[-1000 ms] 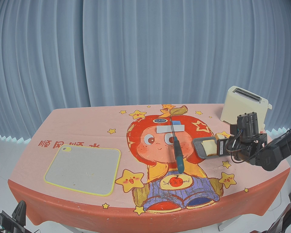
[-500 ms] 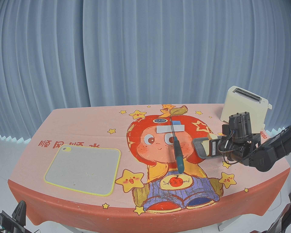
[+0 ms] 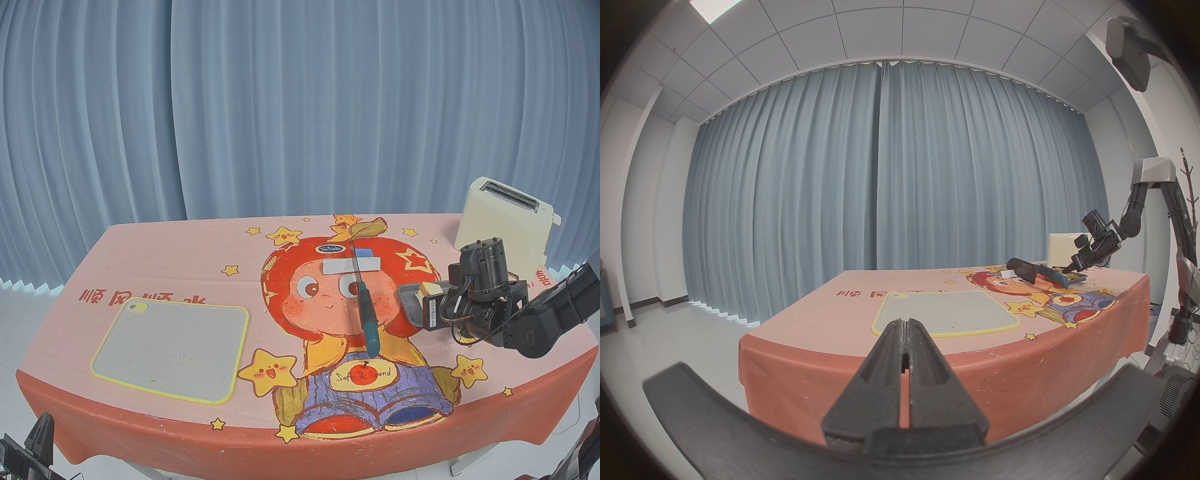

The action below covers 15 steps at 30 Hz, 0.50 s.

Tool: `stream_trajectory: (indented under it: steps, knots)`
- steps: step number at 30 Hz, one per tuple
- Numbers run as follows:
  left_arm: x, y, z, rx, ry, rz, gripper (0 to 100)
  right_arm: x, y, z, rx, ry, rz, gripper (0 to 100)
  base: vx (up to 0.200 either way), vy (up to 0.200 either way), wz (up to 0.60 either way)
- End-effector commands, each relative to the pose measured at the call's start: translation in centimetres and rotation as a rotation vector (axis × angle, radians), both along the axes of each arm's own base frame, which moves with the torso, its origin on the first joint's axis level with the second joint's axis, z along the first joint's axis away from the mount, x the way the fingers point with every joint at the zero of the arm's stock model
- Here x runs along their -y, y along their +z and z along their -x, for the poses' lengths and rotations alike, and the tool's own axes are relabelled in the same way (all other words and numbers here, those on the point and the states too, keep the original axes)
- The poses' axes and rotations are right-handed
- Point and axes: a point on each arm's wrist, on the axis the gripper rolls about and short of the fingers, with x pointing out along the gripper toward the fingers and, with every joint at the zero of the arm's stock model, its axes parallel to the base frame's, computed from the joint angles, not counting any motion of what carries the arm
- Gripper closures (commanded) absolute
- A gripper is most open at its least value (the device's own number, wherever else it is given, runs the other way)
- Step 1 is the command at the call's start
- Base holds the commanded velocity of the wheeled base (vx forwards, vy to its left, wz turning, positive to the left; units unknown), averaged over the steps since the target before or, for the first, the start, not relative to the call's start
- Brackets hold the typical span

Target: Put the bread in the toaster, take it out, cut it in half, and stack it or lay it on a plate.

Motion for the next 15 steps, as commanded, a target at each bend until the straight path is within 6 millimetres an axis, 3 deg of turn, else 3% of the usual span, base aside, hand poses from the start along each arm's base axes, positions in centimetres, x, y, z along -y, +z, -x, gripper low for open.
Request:
stream_trajectory:
  steps: [1, 6, 7, 15]
  knots:
    - [0.00, -0.54, -0.01, -0.002, 0.000, 0.000, 100, 0.02, -0.16, -0.06, -0.004, -0.002, 0.002, 100, 0.000, 0.000, 0.00]
    - [0.00, -0.54, -0.01, -0.002, 0.000, 0.000, 100, -0.05, -0.21, 0.01, -0.007, 0.001, 0.004, 100, 0.000, 0.000, 0.00]
    - [0.00, -0.52, -0.01, -0.001, 0.000, 0.000, 100, -0.07, -0.21, -0.03, -0.006, 0.001, 0.003, 0, 0.000, 0.000, 0.00]
    - [0.00, -0.52, -0.01, -0.001, 0.000, 0.000, 100, -0.04, 0.40, 0.02, 0.013, -0.002, -0.012, 0, 0.000, 0.000, 0.00]
